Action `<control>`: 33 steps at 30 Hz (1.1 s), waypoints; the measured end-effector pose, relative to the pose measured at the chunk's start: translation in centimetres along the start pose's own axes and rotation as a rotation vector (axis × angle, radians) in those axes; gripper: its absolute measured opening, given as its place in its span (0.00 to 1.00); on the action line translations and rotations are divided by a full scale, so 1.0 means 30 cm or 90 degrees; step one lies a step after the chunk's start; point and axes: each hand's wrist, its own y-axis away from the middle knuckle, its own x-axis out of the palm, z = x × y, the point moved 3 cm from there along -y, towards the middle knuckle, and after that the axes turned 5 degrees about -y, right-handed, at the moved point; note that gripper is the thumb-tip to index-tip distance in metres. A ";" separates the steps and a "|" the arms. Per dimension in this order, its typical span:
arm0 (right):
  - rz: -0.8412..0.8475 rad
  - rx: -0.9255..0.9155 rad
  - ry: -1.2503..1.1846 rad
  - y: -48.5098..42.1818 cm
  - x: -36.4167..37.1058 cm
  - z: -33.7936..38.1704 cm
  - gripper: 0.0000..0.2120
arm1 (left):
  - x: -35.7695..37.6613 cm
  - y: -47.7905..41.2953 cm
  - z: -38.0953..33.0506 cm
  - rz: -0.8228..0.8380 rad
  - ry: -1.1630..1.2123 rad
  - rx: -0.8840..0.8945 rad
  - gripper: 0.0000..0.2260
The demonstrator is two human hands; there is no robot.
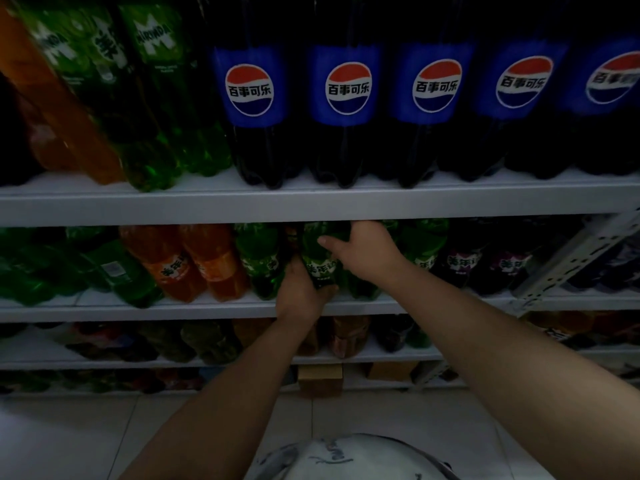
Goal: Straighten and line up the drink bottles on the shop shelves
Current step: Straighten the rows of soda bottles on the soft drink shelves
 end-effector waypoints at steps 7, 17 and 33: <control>-0.023 -0.036 0.063 0.003 0.006 0.000 0.22 | -0.021 -0.013 0.012 0.011 0.022 0.036 0.38; -0.114 -0.286 0.141 0.133 0.155 0.053 0.16 | -0.147 0.119 0.106 -0.161 -0.042 -0.003 0.18; -0.015 0.006 0.110 -0.078 0.347 0.196 0.18 | -0.245 0.010 0.141 -0.142 0.004 -0.125 0.27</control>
